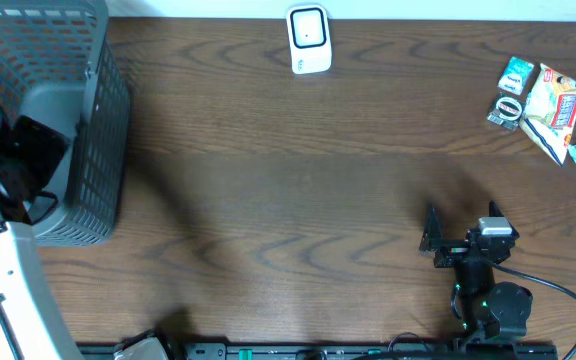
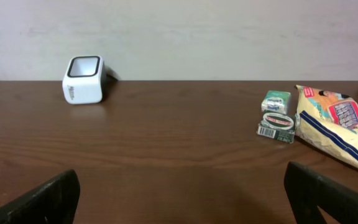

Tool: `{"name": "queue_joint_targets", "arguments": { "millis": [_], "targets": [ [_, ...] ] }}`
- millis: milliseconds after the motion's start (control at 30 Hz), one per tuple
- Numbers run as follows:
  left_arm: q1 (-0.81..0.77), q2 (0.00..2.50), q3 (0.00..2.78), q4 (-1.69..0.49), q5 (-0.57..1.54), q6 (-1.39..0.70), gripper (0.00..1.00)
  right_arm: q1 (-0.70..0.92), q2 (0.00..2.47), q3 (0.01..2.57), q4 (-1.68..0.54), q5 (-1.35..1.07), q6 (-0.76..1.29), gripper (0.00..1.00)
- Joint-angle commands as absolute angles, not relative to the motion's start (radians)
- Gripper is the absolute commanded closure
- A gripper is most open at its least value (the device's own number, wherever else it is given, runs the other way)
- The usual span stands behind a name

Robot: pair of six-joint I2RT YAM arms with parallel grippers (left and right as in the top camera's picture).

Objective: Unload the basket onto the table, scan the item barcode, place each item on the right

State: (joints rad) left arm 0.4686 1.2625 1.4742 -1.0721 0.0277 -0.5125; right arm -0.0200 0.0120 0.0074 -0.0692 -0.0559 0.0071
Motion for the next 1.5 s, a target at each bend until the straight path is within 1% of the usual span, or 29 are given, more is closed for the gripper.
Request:
{"name": "queue_joint_targets", "arguments": {
  "millis": [0,33,167,400,600,800,933,1067,1200,1467],
  "targets": [
    [0.395,1.269,1.474,-1.067,0.046,-0.259,0.02,-0.014,0.005,0.006,-0.072,-0.062,0.014,0.01],
    [0.352,1.260,1.474,-1.060,0.046,-0.185,0.02,-0.014,0.005,0.006,-0.072,-0.062,0.014,0.01],
    [0.252,1.217,1.456,-1.001,0.045,-0.100,0.02,-0.014,0.005,0.006,-0.072,-0.062,0.014,0.01],
    [0.109,1.070,1.280,-0.801,0.045,-0.082,0.02,-0.014,0.005,0.006,-0.072,-0.062,0.014,0.01],
    [0.072,0.910,1.093,-0.645,0.046,-0.083,0.02,-0.014,0.005,0.006,-0.072,-0.062,0.014,0.01],
    [-0.014,0.595,0.939,-0.566,0.040,-0.082,0.02,-0.014,0.005,0.006,-0.072,-0.062,0.014,0.01],
    [-0.076,0.379,0.889,-0.588,0.042,-0.088,0.02,-0.014,0.005,0.006,-0.072,-0.062,0.014,0.01],
    [-0.085,0.347,0.883,-0.673,0.041,-0.109,0.02,-0.014,0.005,0.006,-0.072,-0.062,0.014,0.01],
    [-0.093,0.344,0.830,-0.645,0.009,-0.109,0.02,-0.014,0.005,0.006,-0.072,-0.062,0.014,0.01],
    [-0.093,0.172,0.477,-0.295,-0.012,-0.108,0.02,-0.014,0.005,0.006,-0.072,-0.062,0.014,0.01]
  ]
}}
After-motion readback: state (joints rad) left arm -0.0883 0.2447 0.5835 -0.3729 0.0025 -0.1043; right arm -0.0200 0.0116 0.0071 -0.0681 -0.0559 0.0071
